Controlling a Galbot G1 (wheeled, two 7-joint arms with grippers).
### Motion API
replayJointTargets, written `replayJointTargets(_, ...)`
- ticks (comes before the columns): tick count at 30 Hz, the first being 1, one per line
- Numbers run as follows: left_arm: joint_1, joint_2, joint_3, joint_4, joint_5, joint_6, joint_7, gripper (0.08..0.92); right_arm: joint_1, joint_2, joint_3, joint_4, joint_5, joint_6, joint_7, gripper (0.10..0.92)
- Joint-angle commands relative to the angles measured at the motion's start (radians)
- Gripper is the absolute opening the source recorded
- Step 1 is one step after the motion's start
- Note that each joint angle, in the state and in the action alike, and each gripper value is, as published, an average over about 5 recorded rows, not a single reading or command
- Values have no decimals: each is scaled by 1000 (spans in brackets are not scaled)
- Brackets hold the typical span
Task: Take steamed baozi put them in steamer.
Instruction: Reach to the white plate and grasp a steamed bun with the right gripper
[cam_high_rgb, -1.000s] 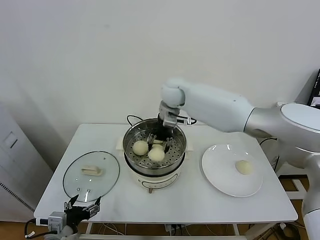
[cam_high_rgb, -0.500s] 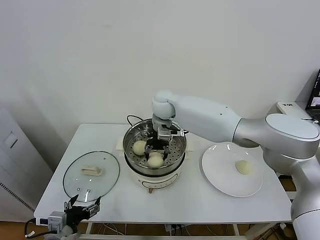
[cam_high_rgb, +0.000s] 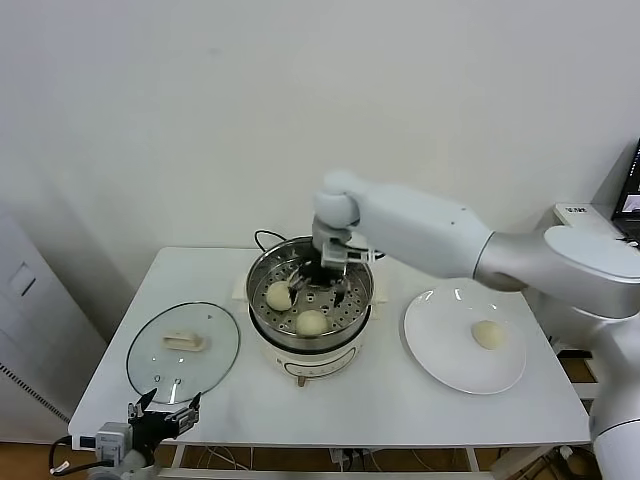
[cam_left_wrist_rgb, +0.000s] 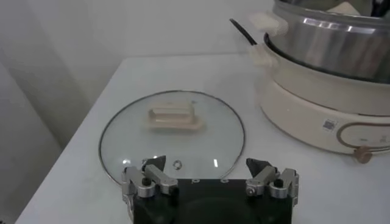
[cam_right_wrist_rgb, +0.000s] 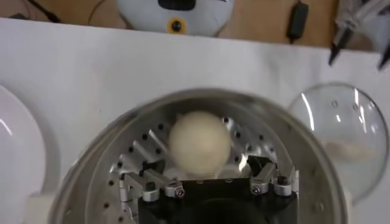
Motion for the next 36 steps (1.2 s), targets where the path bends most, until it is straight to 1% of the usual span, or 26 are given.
replayJointTargets(1,0,3,-2,-2,-3,0,-1,823,159,-178,-89,-154,250,-271,-9,823)
replayJointTargets(4,-1,4,-3,-2,-6,0,-1,823,209,-259,-189,-163,373,-375,-12,823)
replayJointTargets(7,-1,5,-6,-2,-12,0,-1,823,238,-330,-263,-153,454,-450,-17,823)
replayJointTargets(12,0,3,-13,-3,-21,0,-3,823,223,-427,-321,-153,469,-482,-23,823)
replayJointTargets(18,3,4,-21,-4,-30,0,-4,823,126,-528,-302,-149,423,-485,-12,823)
replayJointTargets(23,2,5,-25,-4,-30,0,-4,823,34,-565,-239,-166,345,-467,-13,823)
replayJointTargets(28,3,5,-26,-3,-30,0,-5,823,-92,-554,-119,-227,220,-431,20,823)
replayJointTargets(36,14,6,-36,-7,-30,-3,-5,823,-317,-487,131,-353,46,-354,76,823)
